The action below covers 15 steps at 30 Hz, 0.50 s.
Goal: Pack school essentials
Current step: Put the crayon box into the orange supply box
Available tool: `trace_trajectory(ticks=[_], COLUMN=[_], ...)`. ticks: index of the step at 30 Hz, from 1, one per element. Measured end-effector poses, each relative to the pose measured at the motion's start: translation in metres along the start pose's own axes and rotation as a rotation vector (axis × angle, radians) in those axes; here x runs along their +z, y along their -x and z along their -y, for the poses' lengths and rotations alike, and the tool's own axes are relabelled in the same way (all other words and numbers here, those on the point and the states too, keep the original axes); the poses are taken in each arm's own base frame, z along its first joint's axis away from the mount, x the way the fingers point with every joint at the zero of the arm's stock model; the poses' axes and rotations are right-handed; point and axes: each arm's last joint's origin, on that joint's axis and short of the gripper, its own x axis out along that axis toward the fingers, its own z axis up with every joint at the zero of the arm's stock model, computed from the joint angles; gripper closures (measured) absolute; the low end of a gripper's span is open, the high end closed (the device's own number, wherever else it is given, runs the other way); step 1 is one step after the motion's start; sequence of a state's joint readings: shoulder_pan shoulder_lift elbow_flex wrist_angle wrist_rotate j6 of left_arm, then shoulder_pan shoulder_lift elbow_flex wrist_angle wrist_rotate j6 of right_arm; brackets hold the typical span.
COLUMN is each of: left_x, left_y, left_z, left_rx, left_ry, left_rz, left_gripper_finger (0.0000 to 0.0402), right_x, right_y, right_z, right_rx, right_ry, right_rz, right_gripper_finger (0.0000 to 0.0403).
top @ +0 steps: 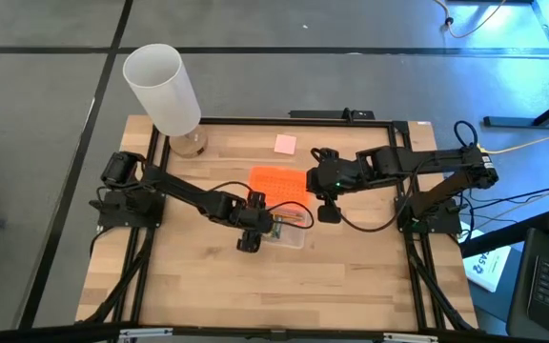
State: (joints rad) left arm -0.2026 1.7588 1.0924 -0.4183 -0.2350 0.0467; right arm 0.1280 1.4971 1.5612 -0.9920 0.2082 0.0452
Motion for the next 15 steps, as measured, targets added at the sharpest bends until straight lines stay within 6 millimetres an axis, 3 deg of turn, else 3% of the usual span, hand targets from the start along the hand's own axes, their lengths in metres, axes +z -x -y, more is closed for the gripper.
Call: trace_trajectory(ticks=[8,15], left_x=[-0.0002,-0.0005], left_y=[-0.001,-0.0019], left_z=[-0.0032,-0.0029], left_rx=[-0.043,-0.056], left_ry=[0.026,0.024], left_rz=[0.0,-0.003], left_gripper_finger=[0.01,0.0071], right_x=[0.0003,0.0006], right_y=[-0.0001,-0.0001], right_z=[0.0,-0.0001], right_rx=[0.0,0.0], right_ry=[0.0,-0.001], right_rz=[0.002,0.006], right_gripper_finger=[0.0374,0.0374])
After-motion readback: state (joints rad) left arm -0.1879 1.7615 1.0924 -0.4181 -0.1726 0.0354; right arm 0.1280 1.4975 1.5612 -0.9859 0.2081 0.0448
